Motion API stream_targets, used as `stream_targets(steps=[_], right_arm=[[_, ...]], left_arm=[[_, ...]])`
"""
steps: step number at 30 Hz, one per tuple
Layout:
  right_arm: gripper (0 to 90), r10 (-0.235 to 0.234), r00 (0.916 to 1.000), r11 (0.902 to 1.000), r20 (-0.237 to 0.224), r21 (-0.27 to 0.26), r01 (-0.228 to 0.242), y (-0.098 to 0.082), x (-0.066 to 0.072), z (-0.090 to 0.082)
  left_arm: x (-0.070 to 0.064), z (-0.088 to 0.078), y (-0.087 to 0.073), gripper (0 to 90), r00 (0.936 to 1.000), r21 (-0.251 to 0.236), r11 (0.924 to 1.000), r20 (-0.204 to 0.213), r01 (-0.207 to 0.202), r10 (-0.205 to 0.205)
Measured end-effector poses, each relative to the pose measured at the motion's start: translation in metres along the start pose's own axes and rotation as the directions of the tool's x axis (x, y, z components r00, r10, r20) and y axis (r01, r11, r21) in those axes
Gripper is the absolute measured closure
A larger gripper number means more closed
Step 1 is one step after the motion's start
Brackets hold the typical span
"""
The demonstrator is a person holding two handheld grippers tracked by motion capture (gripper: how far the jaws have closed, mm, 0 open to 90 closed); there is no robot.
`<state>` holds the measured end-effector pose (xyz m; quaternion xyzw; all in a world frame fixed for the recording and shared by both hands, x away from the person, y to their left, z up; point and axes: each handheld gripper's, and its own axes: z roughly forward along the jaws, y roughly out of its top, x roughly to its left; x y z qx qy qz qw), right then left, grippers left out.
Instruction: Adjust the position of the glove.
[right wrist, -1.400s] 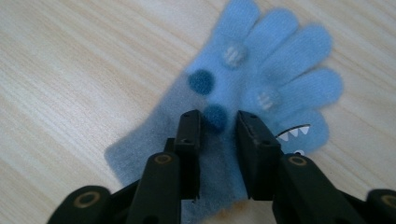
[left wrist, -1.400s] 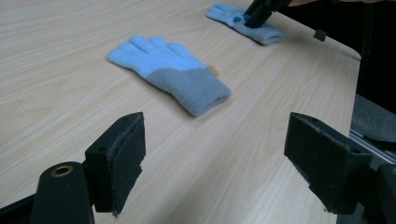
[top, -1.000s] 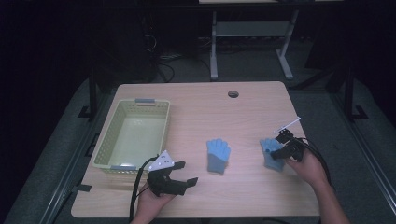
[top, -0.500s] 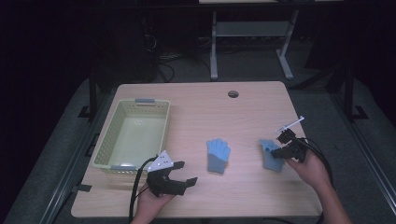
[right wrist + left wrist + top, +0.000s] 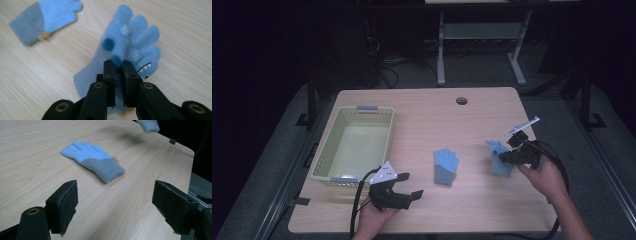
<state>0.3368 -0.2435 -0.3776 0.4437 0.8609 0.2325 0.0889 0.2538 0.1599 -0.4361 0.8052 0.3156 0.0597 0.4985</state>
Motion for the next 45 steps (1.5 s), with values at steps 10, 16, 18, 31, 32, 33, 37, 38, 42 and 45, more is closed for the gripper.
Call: stream_targets(steps=[10, 16, 18, 31, 32, 33, 37, 38, 42, 45], right_arm=[[83.2, -0.063, 0.9978, 0.9979, -0.019, -0.016, 0.062, 0.025, 0.023, -0.010], [83.2, -0.087, 0.9957, 0.9962, -0.034, -0.017, 0.086, 0.035, 0.036, -0.010], [83.2, -0.100, 0.9944, 0.9950, -0.035, -0.015, 0.099, 0.039, 0.040, -0.009], [83.1, -0.130, 0.9896, 0.9915, -0.062, -0.012, 0.129, 0.058, 0.061, -0.003], [83.1, -0.130, 0.9896, 0.9915, -0.062, -0.012, 0.129, 0.058, 0.061, -0.003], [83.1, -0.132, 0.9890, 0.9913, -0.067, -0.011, 0.131, 0.060, 0.063, -0.002], [83.1, -0.137, 0.9880, 0.9906, -0.073, -0.010, 0.136, 0.065, 0.068, 0.002], [83.1, -0.138, 0.9875, 0.9904, -0.076, -0.012, 0.137, 0.066, 0.069, 0.003], [83.1, -0.139, 0.9868, 0.9903, -0.083, -0.008, 0.139, 0.068, 0.073, 0.007], [83.0, -0.142, 0.9858, 0.9899, -0.090, -0.006, 0.142, 0.071, 0.077, 0.011]], left_arm=[[0.001, 0.000, 0.000, 20.4, 1.0000, -0.001, 1.0000, 0.006, 0.005, -0.005], [0.001, 0.000, 0.000, 20.4, 1.0000, -0.003, 1.0000, 0.005, 0.000, 0.000], [0.001, -0.001, 0.000, 20.4, 1.0000, -0.002, 1.0000, 0.002, -0.003, 0.003], [0.000, -0.001, 0.000, 20.4, 1.0000, -0.001, 1.0000, 0.006, 0.001, -0.001], [0.000, -0.001, 0.000, 20.4, 1.0000, -0.001, 1.0000, 0.006, 0.001, -0.001], [0.000, -0.001, 0.000, 20.4, 1.0000, -0.004, 1.0000, 0.007, 0.004, -0.004], [0.000, -0.001, 0.000, 20.4, 1.0000, -0.002, 1.0000, 0.005, 0.006, -0.006], [0.000, -0.001, 0.000, 20.4, 1.0000, -0.003, 1.0000, 0.006, 0.006, -0.006], [0.000, -0.001, 0.000, 20.4, 1.0000, -0.003, 1.0000, 0.006, 0.006, -0.006], [0.000, -0.001, 0.000, 20.4, 1.0000, -0.002, 1.0000, 0.006, -0.006, 0.006]])
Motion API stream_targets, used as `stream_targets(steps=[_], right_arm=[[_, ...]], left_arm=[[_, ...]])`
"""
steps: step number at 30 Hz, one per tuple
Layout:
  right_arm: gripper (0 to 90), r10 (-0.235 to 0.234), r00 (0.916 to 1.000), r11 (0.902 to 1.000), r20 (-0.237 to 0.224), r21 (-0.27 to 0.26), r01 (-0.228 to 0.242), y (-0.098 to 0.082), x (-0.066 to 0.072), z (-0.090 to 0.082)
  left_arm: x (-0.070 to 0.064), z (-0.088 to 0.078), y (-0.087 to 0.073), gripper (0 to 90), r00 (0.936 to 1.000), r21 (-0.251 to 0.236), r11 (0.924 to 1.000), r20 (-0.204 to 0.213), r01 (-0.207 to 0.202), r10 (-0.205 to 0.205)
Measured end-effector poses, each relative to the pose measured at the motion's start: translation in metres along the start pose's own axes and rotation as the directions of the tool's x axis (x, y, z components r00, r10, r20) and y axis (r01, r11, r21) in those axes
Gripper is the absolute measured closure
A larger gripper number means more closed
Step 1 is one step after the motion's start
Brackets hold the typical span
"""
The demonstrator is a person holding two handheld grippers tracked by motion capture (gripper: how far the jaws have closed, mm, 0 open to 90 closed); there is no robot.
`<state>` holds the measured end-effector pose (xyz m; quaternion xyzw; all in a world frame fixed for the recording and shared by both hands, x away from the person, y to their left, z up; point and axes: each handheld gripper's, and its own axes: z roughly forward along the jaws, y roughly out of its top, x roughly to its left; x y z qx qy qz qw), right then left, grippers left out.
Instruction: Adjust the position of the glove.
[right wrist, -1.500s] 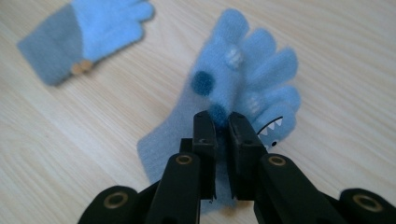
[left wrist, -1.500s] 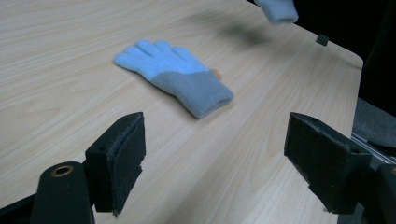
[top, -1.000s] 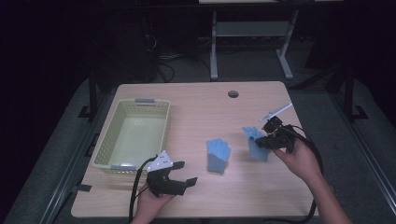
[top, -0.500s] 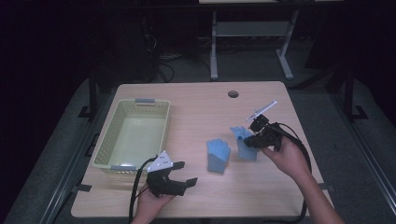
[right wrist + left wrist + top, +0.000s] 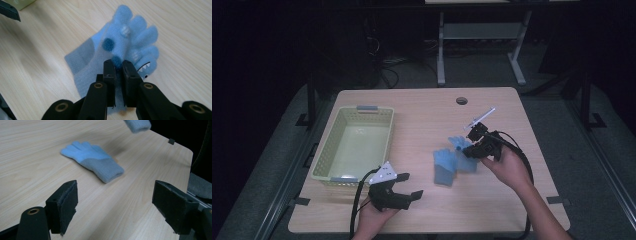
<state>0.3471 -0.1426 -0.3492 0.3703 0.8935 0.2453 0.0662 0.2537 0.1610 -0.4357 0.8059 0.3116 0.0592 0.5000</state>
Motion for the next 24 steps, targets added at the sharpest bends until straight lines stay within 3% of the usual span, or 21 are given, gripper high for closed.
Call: stream_targets(steps=[14, 24], right_arm=[[83.0, -0.019, 0.9995, 0.9998, -0.025, 0.008, 0.019, 0.012, 0.012, 0.018], [82.7, 0.013, 0.9988, 0.9995, -0.046, 0.029, -0.012, 0.011, 0.014, 0.039]], left_arm=[[0.000, 0.000, 0.000, 20.4, 1.0000, 0.002, 1.0000, -0.001, -0.003, 0.003], [0.000, 0.000, 0.000, 20.4, 1.0000, 0.003, 1.0000, 0.001, 0.002, -0.002]])
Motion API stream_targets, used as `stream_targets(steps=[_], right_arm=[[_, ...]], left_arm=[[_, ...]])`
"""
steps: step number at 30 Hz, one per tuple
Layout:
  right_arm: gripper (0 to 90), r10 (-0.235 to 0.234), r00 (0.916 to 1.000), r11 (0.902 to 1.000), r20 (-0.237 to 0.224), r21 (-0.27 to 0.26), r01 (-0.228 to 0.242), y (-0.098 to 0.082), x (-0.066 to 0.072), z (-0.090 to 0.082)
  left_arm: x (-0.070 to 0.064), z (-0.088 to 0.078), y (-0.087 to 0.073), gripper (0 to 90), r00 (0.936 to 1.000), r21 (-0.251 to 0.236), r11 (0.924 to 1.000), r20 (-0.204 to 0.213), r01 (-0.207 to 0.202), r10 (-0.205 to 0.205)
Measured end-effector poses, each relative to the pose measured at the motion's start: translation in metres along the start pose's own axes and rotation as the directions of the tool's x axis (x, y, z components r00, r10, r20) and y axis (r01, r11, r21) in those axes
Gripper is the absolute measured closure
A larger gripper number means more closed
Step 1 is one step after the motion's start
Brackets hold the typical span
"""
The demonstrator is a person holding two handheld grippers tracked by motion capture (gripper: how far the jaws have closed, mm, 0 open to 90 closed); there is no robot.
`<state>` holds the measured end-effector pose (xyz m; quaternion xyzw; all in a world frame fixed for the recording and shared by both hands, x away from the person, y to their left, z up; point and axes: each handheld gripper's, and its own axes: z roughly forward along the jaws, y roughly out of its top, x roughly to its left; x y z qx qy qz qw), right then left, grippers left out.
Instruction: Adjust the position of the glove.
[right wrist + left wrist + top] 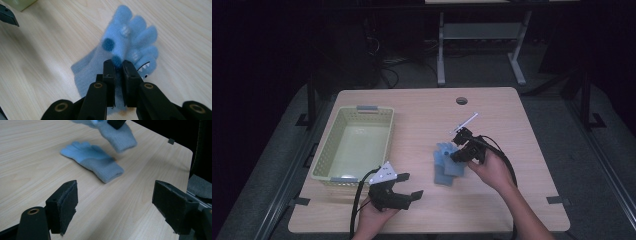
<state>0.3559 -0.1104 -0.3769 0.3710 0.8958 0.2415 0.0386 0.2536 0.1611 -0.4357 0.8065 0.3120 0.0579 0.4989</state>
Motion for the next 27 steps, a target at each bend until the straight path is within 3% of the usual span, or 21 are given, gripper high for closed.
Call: stream_targets(steps=[10, 27], right_arm=[[82.7, 0.042, 0.9988, 0.9991, -0.026, 0.003, -0.042, 0.001, 0.005, 0.015], [80.7, 0.073, 0.9973, 0.9961, -0.014, 0.051, -0.072, 0.004, 0.012, 0.041]], left_arm=[[0.000, 0.000, 0.000, 20.4, 1.0000, -0.003, 1.0000, -0.001, -0.003, 0.003], [-0.001, 0.000, 0.000, 20.3, 1.0000, 0.002, 1.0000, 0.000, -0.009, 0.009]])
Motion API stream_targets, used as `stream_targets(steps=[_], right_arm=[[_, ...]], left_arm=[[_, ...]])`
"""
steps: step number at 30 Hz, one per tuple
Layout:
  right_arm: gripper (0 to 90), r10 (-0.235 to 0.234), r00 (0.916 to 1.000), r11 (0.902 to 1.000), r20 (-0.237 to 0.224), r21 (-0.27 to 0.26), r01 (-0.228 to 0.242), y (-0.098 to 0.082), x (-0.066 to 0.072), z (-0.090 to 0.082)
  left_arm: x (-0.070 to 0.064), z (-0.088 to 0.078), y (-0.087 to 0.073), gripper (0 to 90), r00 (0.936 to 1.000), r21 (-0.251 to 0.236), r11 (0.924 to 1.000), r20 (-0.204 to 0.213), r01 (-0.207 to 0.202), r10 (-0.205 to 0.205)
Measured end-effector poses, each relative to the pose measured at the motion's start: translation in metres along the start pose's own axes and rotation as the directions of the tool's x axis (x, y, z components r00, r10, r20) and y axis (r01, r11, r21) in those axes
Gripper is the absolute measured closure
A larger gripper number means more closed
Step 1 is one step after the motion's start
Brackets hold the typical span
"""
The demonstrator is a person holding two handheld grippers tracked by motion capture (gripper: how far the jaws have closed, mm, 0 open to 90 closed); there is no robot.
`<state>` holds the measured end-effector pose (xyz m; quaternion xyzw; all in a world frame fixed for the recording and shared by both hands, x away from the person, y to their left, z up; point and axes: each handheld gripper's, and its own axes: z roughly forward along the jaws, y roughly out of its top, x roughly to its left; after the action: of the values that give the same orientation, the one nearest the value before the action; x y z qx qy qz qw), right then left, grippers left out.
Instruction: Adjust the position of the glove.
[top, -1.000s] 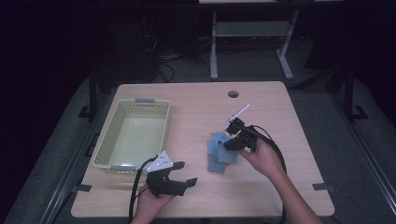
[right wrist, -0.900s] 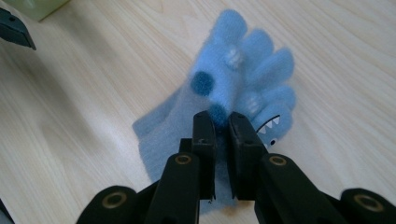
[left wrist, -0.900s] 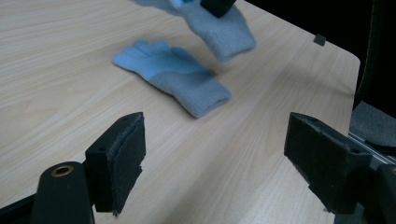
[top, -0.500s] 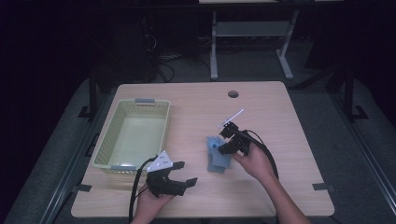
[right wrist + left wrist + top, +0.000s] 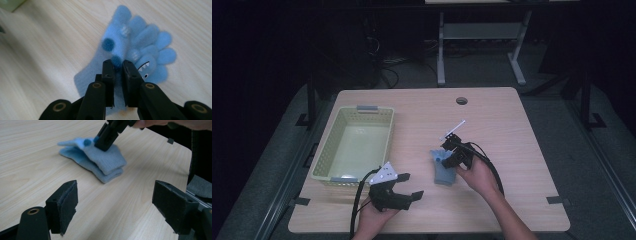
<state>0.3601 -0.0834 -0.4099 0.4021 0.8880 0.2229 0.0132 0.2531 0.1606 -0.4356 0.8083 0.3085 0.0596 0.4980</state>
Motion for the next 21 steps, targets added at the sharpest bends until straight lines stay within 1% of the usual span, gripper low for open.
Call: stream_targets(steps=[3, 4, 5, 6, 7, 8, 9, 10, 11, 12, 14, 16, 18, 19, 20, 21], right_arm=[[76.9, 0.010, 0.9999, 0.9999, 0.002, 0.011, -0.010, -0.002, -0.001, 0.008], [76.9, 0.010, 0.9999, 0.9999, 0.002, 0.011, -0.010, -0.002, -0.001, 0.008], [70.4, 0.009, 0.9999, 0.9996, 0.005, 0.026, -0.009, -0.003, -0.001, 0.011], [67.9, 0.010, 0.9999, 0.9996, 0.004, 0.026, -0.010, -0.002, -0.001, 0.012], [67.9, 0.008, 0.9999, 0.9998, -0.007, 0.020, -0.008, -0.002, -0.001, 0.010], [67.9, 0.004, 1.0000, 1.0000, -0.005, 0.006, -0.004, -0.002, -0.001, 0.008], [69.2, 0.010, 0.9999, 0.9999, -0.001, -0.011, -0.010, -0.002, -0.001, 0.004], [69.2, 0.010, 0.9999, 0.9999, -0.001, -0.011, -0.010, -0.002, -0.001, 0.004], [73.5, 0.009, 0.9999, 0.9992, -0.009, -0.038, -0.009, -0.002, -0.001, -0.001], [75.1, 0.012, 0.9999, 0.9989, -0.007, -0.046, -0.012, -0.002, -0.001, -0.002], [77.4, 0.004, 1.0000, 0.9988, -0.005, -0.049, -0.005, -0.003, -0.001, -0.001], [77.8, 0.006, 1.0000, 0.9988, -0.008, -0.048, -0.006, -0.003, 0.000, -0.001], [78.8, 0.007, 0.9999, 0.9990, -0.009, -0.043, -0.007, -0.002, 0.001, 0.006], [79.0, 0.005, 1.0000, 0.9993, -0.007, -0.038, -0.005, -0.001, 0.002, 0.009], [79.5, 0.007, 0.9999, 0.9995, -0.009, -0.030, -0.007, -0.001, 0.002, 0.011], [79.5, 0.005, 1.0000, 0.9998, -0.003, -0.022, -0.005, -0.001, 0.001, 0.014]], left_arm=[[0.001, 0.000, 0.000, 20.4, 1.0000, -0.003, 1.0000, 0.002, 0.002, -0.002], [0.001, 0.000, 0.000, 20.3, 1.0000, -0.003, 1.0000, 0.002, 0.002, -0.002], [0.001, 0.000, 0.000, 20.4, 1.0000, -0.003, 1.0000, 0.002, 0.004, -0.004], [0.001, 0.000, 0.000, 20.4, 1.0000, -0.003, 1.0000, 0.004, 0.009, -0.009], [0.001, 0.000, 0.000, 20.4, 0.9999, -0.003, 0.9999, 0.005, 0.011, -0.011], [0.001, 0.000, 0.000, 20.4, 1.0000, -0.003, 1.0000, 0.005, 0.009, -0.009], [0.001, 0.000, 0.000, 20.4, 1.0000, 0.000, 1.0000, 0.004, 0.004, -0.004], [0.001, 0.000, 0.000, 20.4, 1.0000, 0.000, 1.0000, 0.004, 0.004, -0.004], [0.001, 0.001, 0.000, 20.4, 1.0000, 0.003, 1.0000, 0.005, 0.003, -0.003], [0.001, 0.001, 0.000, 20.4, 1.0000, 0.005, 1.0000, 0.005, 0.003, -0.003], [0.000, 0.002, 0.000, 20.6, 1.0000, 0.007, 1.0000, 0.007, 0.006, -0.006], [0.000, 0.001, 0.000, 22.3, 0.9999, 0.009, 0.9999, 0.012, 0.006, -0.006], [0.000, 0.001, 0.000, 22.7, 0.9998, 0.008, 0.9999, 0.015, 0.009, -0.010], [-0.001, 0.001, 0.000, 23.0, 0.9996, 0.001, 0.9998, 0.018, 0.021, -0.021], [0.000, 0.000, 0.000, 23.1, 0.9997, 0.007, 0.9998, 0.018, 0.016, -0.016], [0.000, 0.000, 0.000, 23.4, 0.9996, 0.005, 0.9998, 0.018, 0.021, -0.021]])
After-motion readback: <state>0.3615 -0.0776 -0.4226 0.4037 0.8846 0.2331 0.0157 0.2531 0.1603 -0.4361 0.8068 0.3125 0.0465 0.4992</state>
